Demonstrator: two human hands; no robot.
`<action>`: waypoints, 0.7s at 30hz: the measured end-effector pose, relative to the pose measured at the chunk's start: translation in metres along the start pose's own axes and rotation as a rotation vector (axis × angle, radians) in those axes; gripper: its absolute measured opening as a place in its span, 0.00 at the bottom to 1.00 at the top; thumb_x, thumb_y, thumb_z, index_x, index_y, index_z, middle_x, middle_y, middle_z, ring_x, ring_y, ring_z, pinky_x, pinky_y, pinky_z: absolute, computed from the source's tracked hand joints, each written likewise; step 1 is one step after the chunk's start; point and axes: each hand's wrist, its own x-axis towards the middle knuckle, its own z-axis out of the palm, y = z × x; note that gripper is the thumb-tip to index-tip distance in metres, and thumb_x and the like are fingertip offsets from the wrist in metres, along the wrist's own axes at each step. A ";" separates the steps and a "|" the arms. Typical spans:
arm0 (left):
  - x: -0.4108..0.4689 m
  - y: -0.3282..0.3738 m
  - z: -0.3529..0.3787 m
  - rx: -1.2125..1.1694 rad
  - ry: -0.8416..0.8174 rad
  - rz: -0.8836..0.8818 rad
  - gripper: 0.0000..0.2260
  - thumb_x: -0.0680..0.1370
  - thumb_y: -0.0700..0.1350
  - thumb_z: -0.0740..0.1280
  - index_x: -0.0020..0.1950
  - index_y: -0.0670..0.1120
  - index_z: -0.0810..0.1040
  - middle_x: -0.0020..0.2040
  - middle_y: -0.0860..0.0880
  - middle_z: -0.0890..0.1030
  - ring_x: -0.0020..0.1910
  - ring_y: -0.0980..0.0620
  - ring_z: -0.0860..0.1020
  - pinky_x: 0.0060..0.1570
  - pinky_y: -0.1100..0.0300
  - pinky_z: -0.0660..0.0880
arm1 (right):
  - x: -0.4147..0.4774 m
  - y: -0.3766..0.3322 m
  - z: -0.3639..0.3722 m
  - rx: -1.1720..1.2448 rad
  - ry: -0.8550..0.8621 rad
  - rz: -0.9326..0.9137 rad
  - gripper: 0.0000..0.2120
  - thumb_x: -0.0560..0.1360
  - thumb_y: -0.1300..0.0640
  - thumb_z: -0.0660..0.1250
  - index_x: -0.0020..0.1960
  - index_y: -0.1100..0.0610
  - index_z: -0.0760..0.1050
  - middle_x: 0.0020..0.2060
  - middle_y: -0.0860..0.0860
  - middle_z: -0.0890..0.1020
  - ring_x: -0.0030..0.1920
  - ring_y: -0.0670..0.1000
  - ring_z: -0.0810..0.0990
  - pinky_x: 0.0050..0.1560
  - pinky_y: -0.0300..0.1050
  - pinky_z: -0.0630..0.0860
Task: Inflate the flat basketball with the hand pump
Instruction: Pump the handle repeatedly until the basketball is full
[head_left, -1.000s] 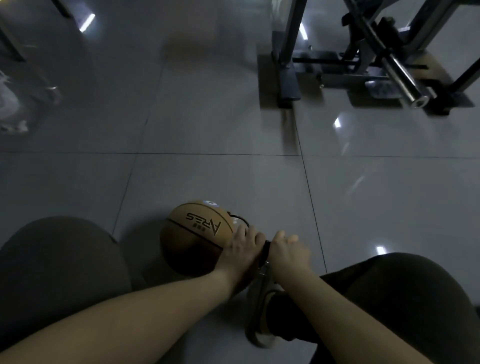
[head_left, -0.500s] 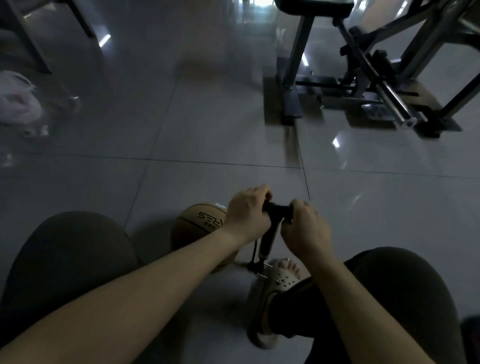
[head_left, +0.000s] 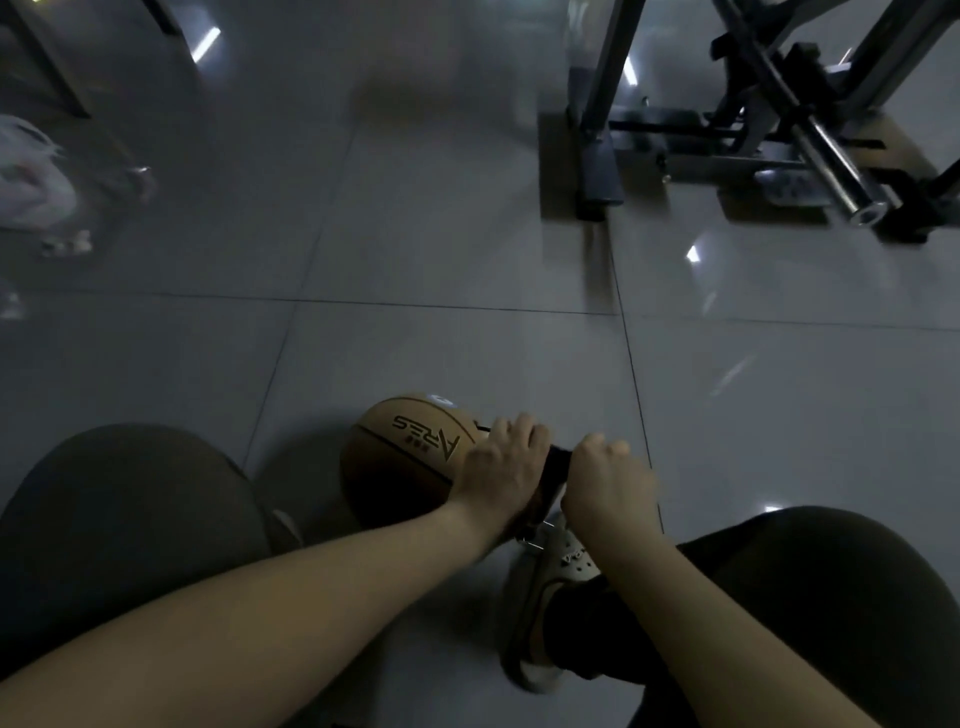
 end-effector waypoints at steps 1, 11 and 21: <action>-0.001 0.002 0.006 0.026 -0.018 0.012 0.02 0.71 0.42 0.65 0.42 0.47 0.74 0.38 0.48 0.75 0.35 0.50 0.75 0.26 0.59 0.57 | 0.002 0.001 0.006 -0.014 -0.039 -0.011 0.08 0.79 0.60 0.62 0.58 0.59 0.70 0.52 0.55 0.77 0.48 0.53 0.80 0.39 0.42 0.70; -0.027 0.009 0.023 -0.159 -0.335 0.007 0.09 0.78 0.42 0.56 0.58 0.44 0.68 0.57 0.41 0.71 0.55 0.41 0.71 0.46 0.52 0.72 | -0.005 0.001 0.027 0.020 -0.289 0.001 0.17 0.78 0.59 0.66 0.65 0.57 0.68 0.61 0.56 0.74 0.60 0.56 0.76 0.53 0.49 0.77; 0.015 -0.022 -0.080 -0.397 0.079 -0.003 0.07 0.74 0.47 0.58 0.46 0.46 0.73 0.42 0.48 0.74 0.38 0.50 0.69 0.35 0.58 0.59 | -0.033 0.006 -0.045 0.360 0.401 -0.136 0.04 0.74 0.57 0.62 0.48 0.56 0.70 0.44 0.51 0.73 0.35 0.51 0.73 0.34 0.47 0.74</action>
